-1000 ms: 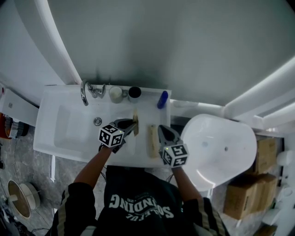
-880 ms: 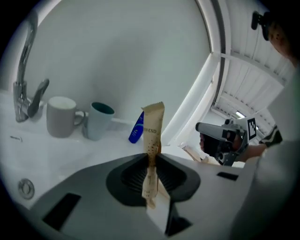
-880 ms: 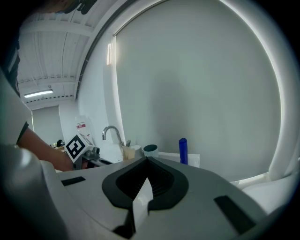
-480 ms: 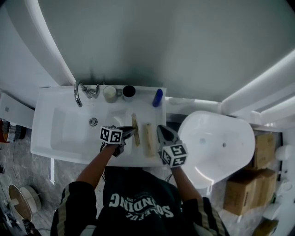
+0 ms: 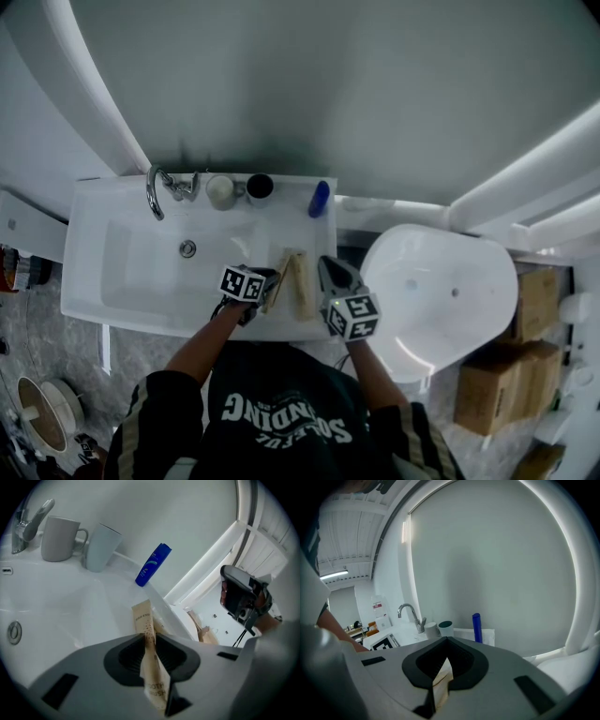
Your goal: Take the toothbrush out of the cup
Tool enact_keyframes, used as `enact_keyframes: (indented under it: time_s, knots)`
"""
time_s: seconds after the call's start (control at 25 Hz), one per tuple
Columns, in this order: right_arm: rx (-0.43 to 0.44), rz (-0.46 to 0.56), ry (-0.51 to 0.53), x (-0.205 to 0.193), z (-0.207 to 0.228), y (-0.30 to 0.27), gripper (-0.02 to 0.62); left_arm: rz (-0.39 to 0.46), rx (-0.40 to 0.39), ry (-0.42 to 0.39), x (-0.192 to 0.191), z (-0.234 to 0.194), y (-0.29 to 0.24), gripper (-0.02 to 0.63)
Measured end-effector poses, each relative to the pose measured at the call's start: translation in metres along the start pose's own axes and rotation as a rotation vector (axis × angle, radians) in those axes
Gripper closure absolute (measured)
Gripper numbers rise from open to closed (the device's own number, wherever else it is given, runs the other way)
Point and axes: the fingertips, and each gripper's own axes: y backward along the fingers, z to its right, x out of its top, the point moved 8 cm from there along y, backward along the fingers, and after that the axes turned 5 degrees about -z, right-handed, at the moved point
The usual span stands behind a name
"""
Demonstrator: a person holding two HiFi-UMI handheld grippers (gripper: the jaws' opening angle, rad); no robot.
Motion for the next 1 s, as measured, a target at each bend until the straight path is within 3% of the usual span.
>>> enact_keyframes:
  time_s: [0.16, 0.64, 1.0]
  knots:
    - [0.001, -0.011, -0.006, -0.002, 0.000, -0.003, 0.598, 0.013, 0.043, -0.040, -0.003, 0.003, 0.000, 0.543]
    - [0.045, -0.015, -0.006, 0.011, -0.037, -0.030, 0.598, 0.056, 0.027, -0.112, 0.000, 0.004, 0.034, 0.543]
    - [0.061, 0.016, -0.003, 0.038, -0.089, -0.065, 0.598, 0.159, 0.085, -0.236, 0.012, -0.023, 0.119, 0.548]
